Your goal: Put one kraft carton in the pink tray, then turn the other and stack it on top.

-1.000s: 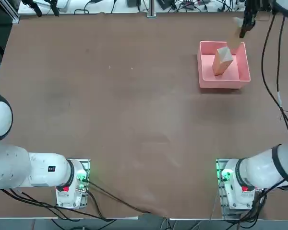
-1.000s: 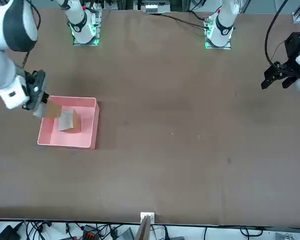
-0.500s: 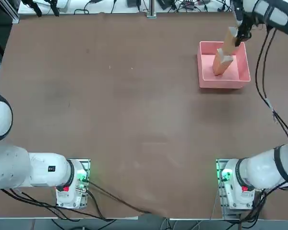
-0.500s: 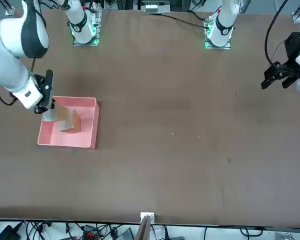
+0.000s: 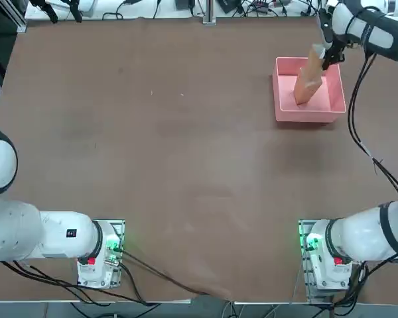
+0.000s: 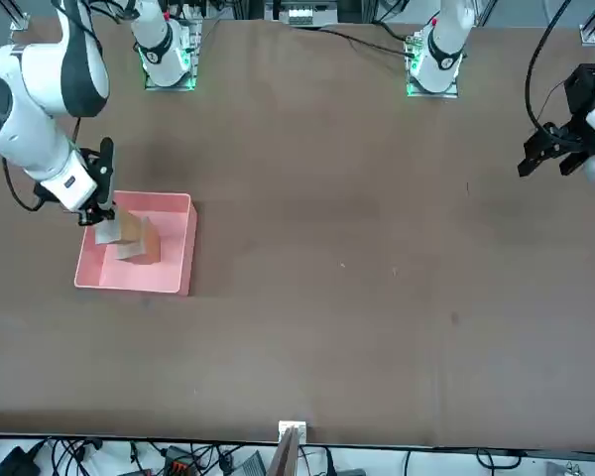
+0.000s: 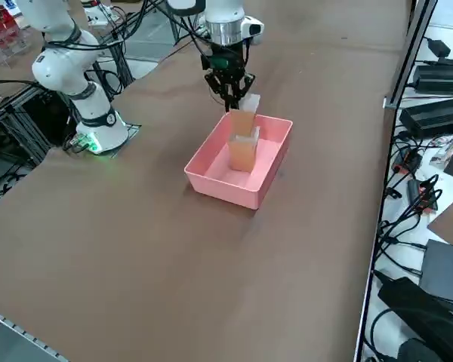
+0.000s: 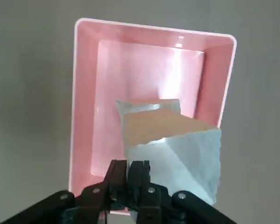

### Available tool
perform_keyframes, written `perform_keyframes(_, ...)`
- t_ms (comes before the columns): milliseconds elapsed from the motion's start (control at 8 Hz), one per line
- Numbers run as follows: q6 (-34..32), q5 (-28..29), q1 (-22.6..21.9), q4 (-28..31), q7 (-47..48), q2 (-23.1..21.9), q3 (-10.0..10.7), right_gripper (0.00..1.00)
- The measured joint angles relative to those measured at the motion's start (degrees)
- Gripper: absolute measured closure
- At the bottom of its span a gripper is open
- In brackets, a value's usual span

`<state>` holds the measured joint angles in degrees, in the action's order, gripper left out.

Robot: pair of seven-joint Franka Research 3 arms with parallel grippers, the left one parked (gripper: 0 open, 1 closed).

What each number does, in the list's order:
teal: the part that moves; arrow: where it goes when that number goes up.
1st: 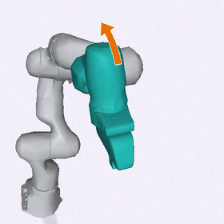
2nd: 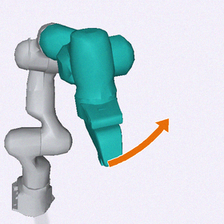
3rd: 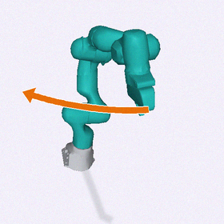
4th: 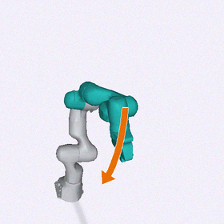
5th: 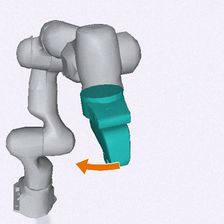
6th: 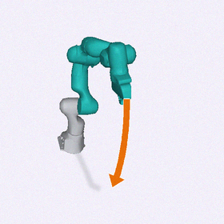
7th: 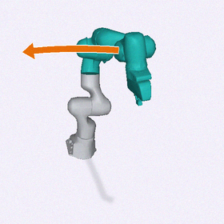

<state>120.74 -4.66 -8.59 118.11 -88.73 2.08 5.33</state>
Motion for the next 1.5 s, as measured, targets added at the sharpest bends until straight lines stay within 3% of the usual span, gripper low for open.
perform_keyframes(625,3.76,-0.55,0.12,2.77,-0.07,-0.01,0.22,0.97)
perform_keyframes(1125,4.58,-1.22,0.23,3.98,0.62,0.51,0.38,0.88)
perform_keyframes(1500,4.64,-1.22,0.26,3.84,3.93,0.62,0.66,0.4)
